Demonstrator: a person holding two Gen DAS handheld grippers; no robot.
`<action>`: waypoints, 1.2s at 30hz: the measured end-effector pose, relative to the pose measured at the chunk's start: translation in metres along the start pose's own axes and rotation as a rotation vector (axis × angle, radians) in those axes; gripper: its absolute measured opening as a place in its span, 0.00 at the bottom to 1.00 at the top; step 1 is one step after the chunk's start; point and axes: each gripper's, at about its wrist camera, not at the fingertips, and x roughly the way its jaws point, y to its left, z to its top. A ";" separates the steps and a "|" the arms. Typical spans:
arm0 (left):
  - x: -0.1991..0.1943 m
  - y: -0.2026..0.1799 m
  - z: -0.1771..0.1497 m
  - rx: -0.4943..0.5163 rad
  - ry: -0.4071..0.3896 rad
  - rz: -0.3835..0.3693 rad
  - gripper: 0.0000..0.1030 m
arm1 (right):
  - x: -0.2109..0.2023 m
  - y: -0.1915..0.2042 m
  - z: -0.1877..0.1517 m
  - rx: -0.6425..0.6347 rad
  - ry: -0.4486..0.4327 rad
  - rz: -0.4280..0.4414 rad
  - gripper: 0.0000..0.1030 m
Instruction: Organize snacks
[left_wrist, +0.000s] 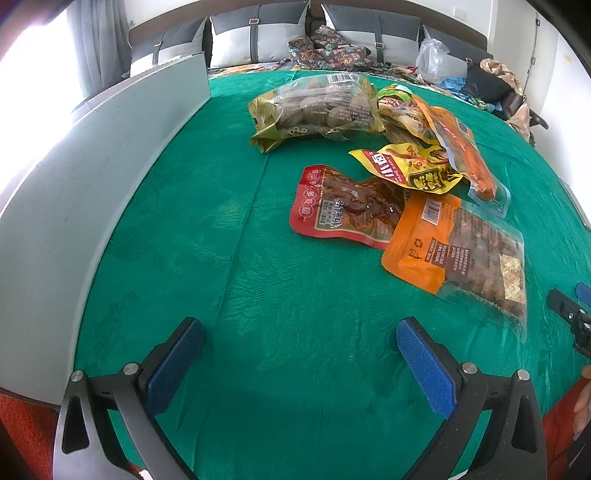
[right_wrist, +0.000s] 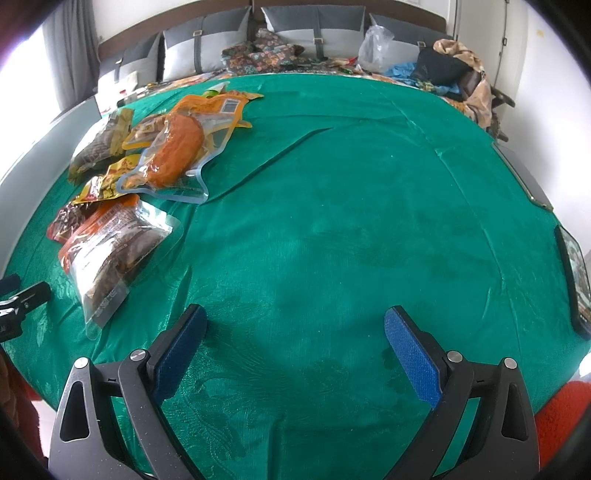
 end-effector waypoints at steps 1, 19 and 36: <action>0.000 0.000 0.000 0.000 -0.001 0.000 1.00 | 0.000 0.000 0.000 0.000 0.000 0.000 0.96; -0.001 0.001 -0.001 0.003 -0.017 0.000 1.00 | 0.000 0.000 -0.001 0.000 0.000 -0.002 0.96; -0.001 0.000 -0.002 0.003 -0.018 0.001 1.00 | 0.000 0.000 -0.001 -0.001 -0.001 -0.003 0.96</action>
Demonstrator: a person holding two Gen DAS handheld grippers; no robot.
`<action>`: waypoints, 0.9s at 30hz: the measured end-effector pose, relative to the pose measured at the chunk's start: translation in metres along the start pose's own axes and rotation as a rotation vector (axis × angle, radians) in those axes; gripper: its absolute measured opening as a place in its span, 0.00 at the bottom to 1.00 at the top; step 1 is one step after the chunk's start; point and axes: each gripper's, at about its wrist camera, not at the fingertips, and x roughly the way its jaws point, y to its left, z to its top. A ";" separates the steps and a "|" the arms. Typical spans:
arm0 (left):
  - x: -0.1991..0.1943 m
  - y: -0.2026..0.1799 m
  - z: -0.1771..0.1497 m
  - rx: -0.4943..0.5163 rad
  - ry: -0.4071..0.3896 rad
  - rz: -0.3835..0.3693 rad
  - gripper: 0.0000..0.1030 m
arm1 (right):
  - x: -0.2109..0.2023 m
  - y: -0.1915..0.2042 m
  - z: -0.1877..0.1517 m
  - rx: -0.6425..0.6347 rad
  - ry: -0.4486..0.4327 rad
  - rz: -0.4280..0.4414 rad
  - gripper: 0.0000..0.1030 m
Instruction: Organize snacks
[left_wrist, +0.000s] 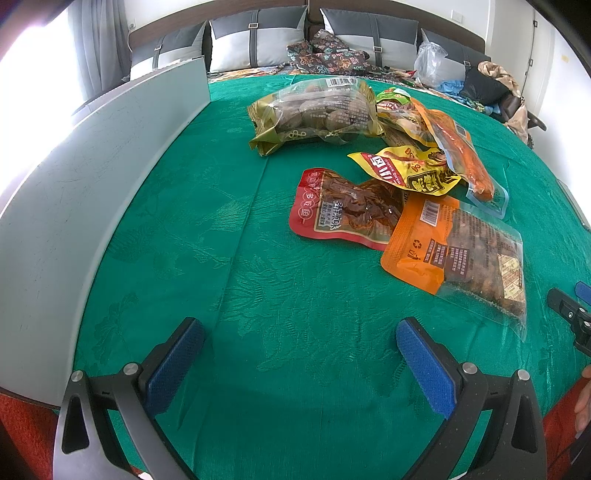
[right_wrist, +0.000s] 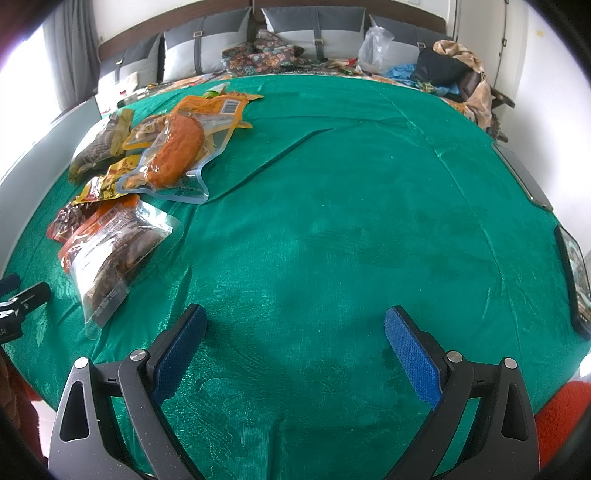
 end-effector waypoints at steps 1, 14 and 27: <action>0.000 0.000 0.000 0.000 0.000 0.000 1.00 | 0.000 0.000 0.000 0.000 0.000 0.000 0.96; 0.000 0.000 0.002 0.005 0.006 -0.005 1.00 | 0.000 0.000 0.000 0.000 0.000 -0.001 0.96; -0.005 -0.001 0.061 0.102 -0.004 -0.125 1.00 | 0.000 0.000 0.000 -0.001 -0.001 -0.002 0.96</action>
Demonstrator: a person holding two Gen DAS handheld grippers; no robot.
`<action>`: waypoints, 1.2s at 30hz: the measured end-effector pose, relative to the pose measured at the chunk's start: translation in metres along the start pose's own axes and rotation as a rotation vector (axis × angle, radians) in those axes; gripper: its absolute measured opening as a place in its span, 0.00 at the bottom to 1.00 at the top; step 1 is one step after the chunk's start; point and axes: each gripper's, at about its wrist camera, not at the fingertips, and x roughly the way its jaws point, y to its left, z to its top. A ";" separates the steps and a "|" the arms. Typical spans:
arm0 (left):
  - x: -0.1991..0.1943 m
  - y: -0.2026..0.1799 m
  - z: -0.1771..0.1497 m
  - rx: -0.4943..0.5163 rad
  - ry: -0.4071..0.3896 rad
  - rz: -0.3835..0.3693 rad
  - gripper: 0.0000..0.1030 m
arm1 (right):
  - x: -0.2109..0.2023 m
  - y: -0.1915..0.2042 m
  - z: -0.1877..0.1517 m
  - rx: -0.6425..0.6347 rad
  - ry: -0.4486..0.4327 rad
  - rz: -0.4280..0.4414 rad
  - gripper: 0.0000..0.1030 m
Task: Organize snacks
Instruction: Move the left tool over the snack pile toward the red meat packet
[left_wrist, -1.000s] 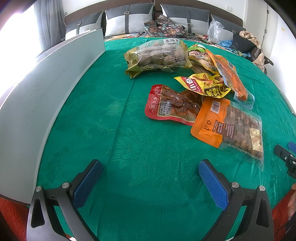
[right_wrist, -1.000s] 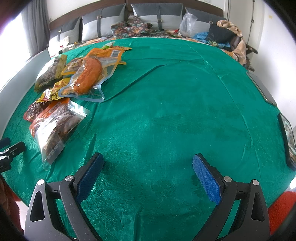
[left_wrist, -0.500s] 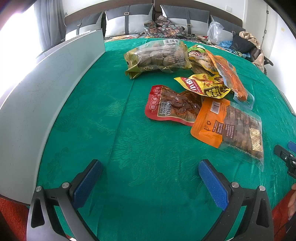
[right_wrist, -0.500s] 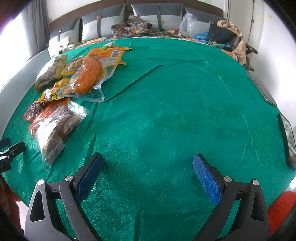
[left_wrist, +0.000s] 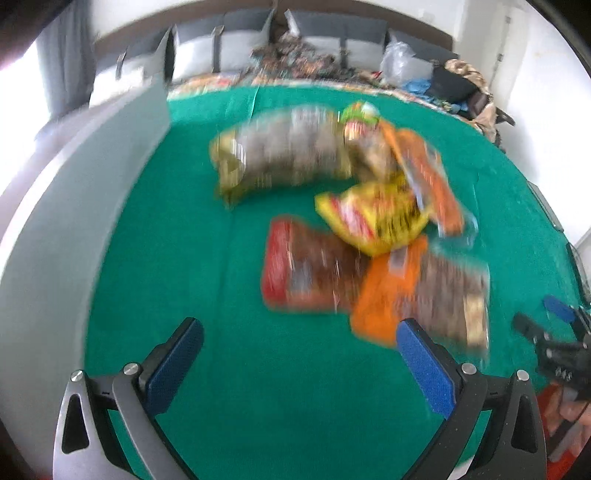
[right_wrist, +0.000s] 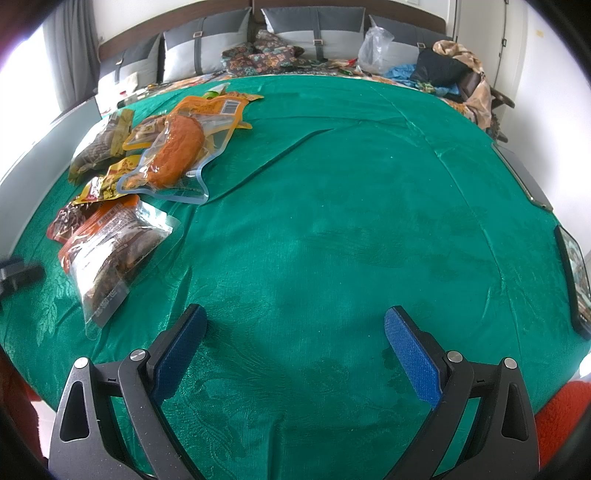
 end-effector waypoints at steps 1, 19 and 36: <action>0.005 -0.001 0.016 0.055 0.007 0.010 1.00 | 0.000 0.000 0.000 0.000 0.000 0.000 0.96; 0.083 -0.010 0.070 0.293 0.146 -0.144 0.94 | -0.002 0.000 0.003 -0.002 0.001 0.002 0.96; 0.060 0.063 0.029 -0.067 0.218 0.096 0.91 | -0.002 0.000 0.002 -0.002 0.000 0.001 0.96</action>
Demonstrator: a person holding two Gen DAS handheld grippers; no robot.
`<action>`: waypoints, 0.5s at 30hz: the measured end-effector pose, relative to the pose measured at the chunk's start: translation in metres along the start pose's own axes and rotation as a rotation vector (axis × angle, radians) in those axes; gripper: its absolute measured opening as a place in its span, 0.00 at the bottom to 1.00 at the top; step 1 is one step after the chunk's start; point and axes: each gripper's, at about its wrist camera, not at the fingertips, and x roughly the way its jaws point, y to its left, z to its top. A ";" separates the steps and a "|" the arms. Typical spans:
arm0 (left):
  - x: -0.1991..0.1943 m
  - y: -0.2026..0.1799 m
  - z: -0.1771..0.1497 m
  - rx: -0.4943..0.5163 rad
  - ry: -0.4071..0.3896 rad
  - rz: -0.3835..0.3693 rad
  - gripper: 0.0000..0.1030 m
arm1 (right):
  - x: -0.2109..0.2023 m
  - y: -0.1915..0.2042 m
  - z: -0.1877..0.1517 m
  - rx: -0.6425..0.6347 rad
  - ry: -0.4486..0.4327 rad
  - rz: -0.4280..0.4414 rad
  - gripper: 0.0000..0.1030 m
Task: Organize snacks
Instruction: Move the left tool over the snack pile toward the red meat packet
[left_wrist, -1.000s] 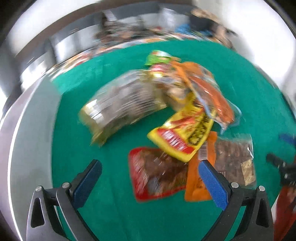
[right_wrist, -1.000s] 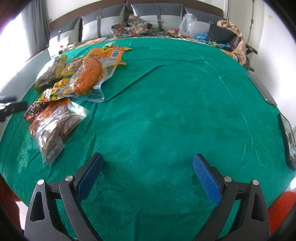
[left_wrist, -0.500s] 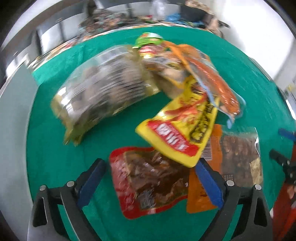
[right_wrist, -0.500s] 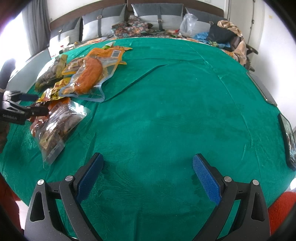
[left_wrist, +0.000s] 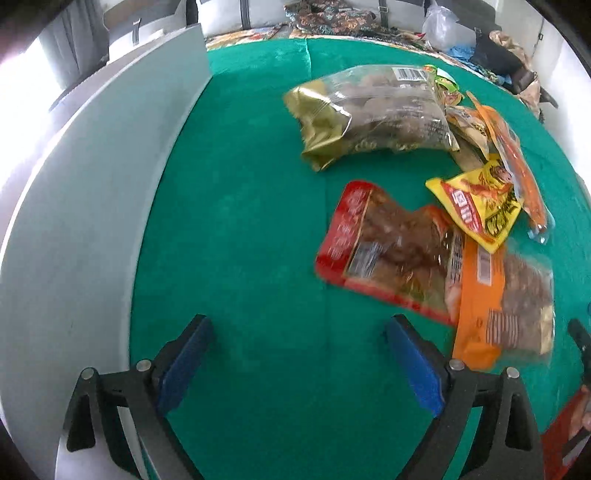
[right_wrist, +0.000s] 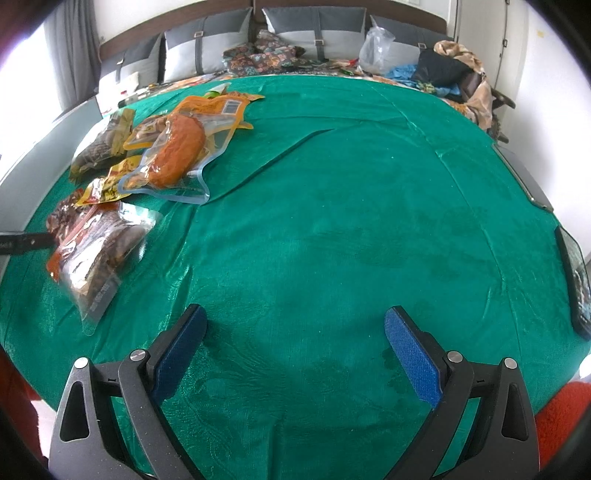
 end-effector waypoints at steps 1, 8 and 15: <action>-0.001 0.001 0.000 0.015 0.009 -0.021 0.91 | 0.000 0.000 0.001 0.000 0.000 0.000 0.96; -0.032 -0.021 0.018 0.389 -0.069 -0.121 0.93 | 0.000 0.001 0.001 0.001 -0.002 -0.001 0.96; -0.004 -0.061 0.068 0.497 -0.075 -0.125 0.93 | 0.001 0.001 0.002 0.001 -0.009 -0.004 0.96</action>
